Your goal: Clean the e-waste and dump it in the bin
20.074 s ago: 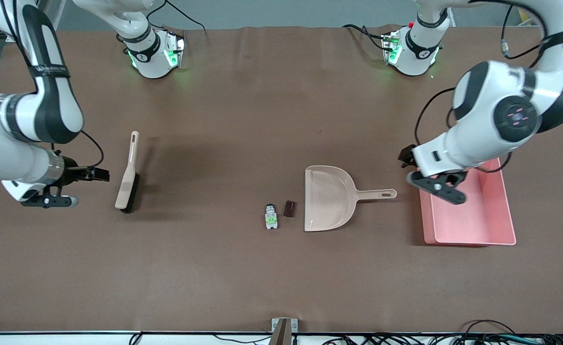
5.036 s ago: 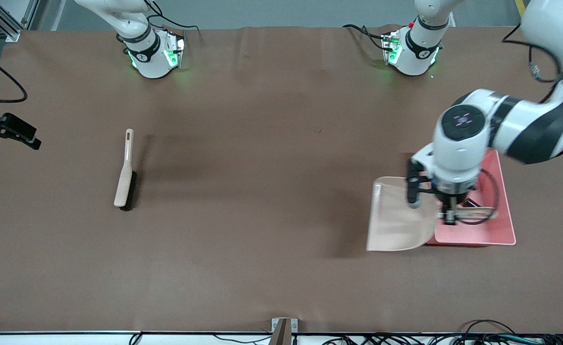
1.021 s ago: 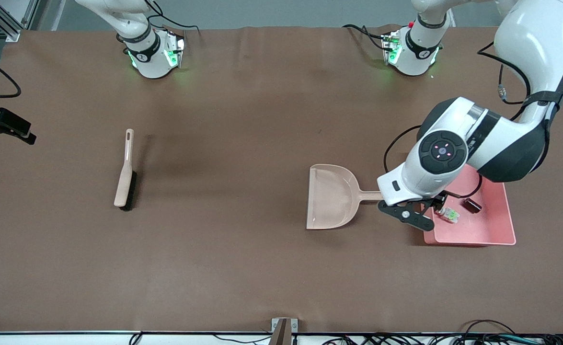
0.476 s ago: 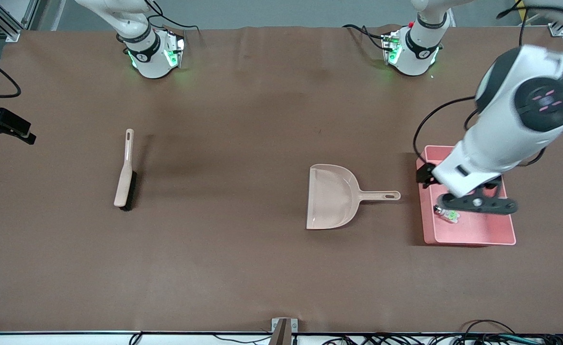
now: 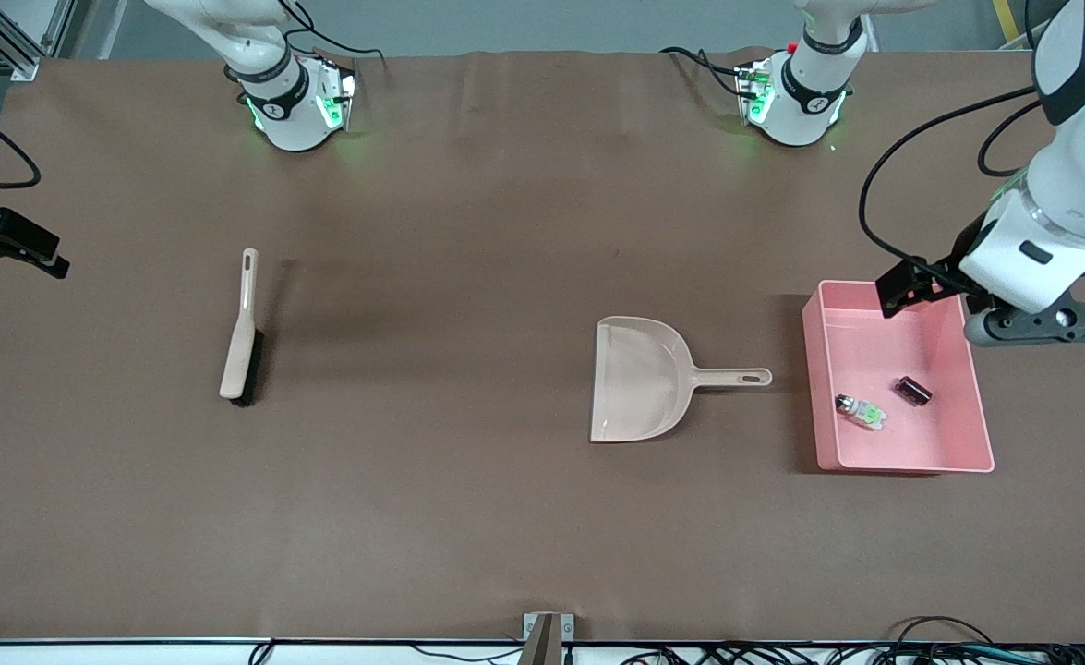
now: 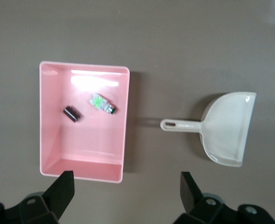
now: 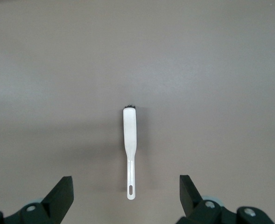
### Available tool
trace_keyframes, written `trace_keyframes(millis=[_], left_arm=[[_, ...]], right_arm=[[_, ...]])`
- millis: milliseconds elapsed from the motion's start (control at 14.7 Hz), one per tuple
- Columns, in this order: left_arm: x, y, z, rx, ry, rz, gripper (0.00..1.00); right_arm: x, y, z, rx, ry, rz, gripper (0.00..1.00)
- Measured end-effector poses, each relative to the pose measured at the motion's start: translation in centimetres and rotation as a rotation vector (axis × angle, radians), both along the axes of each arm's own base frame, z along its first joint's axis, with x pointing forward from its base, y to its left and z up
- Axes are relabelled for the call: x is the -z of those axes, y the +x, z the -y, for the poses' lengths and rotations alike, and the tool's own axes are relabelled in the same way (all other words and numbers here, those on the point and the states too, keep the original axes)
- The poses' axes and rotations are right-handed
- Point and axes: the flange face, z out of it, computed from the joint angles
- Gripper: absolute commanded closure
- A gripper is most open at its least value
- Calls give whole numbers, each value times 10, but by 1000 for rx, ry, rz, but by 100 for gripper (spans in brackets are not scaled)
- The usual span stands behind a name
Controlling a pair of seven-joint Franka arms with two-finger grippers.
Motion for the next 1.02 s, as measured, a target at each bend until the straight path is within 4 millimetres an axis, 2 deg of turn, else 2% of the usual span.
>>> trace_keyframes(millis=[612, 749, 1021], left_arm=[[-12, -83, -35, 49, 27, 6, 0], [-13, -89, -37, 55, 13, 10, 0], [-14, -89, -43, 54, -11, 10, 0]], right_arm=[[0, 0, 0, 0, 0, 0, 0], [0, 0, 0, 0, 0, 0, 0], [0, 0, 0, 0, 0, 0, 0]])
